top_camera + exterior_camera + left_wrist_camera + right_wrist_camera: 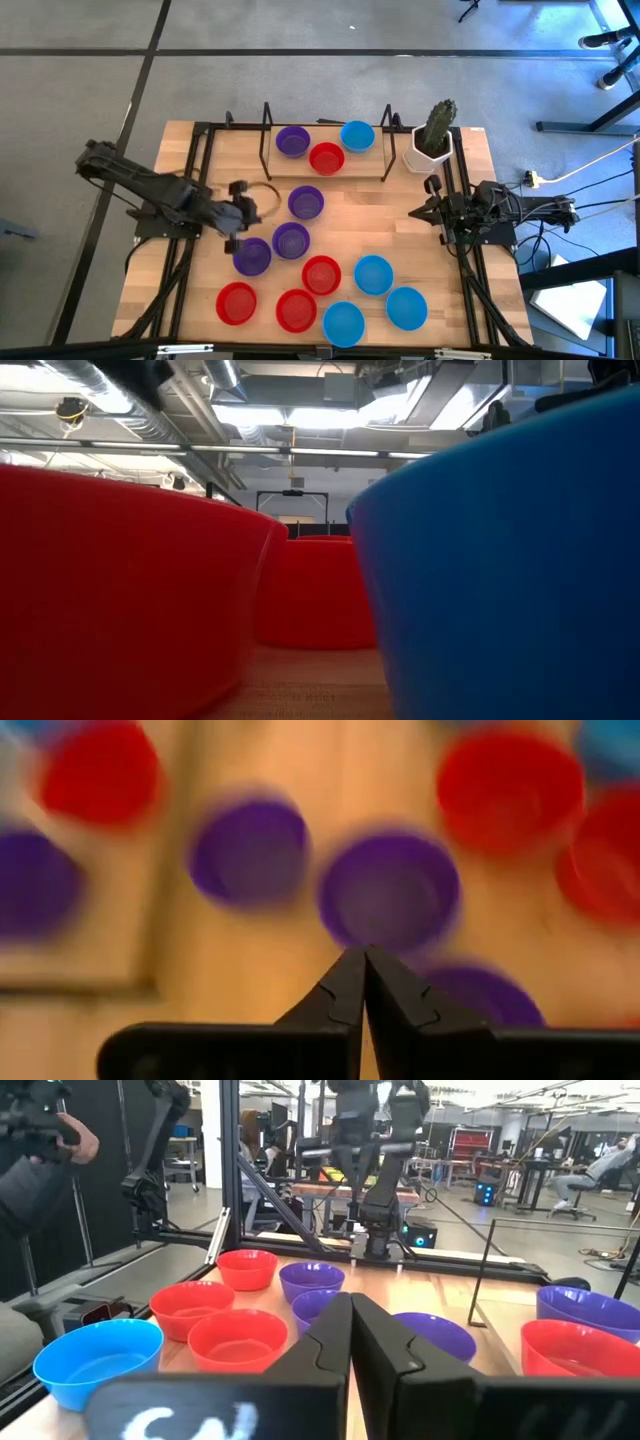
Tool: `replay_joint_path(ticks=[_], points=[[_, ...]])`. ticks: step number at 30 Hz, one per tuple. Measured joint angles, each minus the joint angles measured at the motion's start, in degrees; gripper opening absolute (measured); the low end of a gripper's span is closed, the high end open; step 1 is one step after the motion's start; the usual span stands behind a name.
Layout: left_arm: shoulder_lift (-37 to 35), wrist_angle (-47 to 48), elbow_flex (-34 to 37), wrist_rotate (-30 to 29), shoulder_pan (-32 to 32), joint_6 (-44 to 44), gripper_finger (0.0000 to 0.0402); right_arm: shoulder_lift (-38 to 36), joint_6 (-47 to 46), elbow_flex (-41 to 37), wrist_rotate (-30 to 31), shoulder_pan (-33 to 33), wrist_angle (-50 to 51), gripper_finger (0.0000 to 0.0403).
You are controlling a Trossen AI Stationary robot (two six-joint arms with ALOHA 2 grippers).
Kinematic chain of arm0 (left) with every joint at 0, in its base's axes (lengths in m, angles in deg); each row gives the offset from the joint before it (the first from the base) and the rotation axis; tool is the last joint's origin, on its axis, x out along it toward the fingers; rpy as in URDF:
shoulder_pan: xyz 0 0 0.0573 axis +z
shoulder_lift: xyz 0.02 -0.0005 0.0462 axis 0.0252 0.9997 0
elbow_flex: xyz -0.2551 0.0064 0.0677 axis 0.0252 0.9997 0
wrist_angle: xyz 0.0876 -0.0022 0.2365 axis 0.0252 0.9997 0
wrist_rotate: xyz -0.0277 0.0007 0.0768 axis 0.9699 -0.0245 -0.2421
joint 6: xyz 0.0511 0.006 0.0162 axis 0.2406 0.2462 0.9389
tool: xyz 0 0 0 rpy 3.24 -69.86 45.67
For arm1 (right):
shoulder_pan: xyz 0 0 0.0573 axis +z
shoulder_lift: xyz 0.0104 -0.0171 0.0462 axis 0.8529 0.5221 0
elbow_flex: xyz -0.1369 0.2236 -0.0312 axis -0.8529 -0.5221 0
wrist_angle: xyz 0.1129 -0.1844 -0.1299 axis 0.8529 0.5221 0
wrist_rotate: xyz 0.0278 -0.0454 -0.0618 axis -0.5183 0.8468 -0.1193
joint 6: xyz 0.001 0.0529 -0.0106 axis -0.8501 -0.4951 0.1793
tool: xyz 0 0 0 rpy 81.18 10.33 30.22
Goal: Pick & Place Mini bowls
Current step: Stack the violet bowl on top of the violet bowl on the shelf
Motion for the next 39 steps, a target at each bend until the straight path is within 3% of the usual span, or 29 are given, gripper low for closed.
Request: replay_joint_path(ticks=[3,9,16,28,39], points=[[6.39,8.61,-3.11,6.94,-0.92,-7.1,0.0007,0.0,-0.09,0.0,-0.22,0.0,0.05,0.0012],[13.24,12.23,-2.71,13.41,-2.38,-17.41,0.0011,0.0,-0.25,0.0,-0.22,0.0,0.07,0.0012],[16.36,11.86,-2.65,10.08,-2.34,-16.27,0.0039,0.0,-2.82,0.0,-0.26,0.02,0.13,0.0012],[22.38,11.28,-2.61,10.34,-2.34,-13.66,0.0168,0.0,-2.82,-0.02,-0.26,0.0,1.44,0.0012],[28.38,10.89,-2.58,10.09,-2.07,-8.88,0.0191,0.0,-2.82,-0.02,-0.26,0.0,1.46,0.0012]])
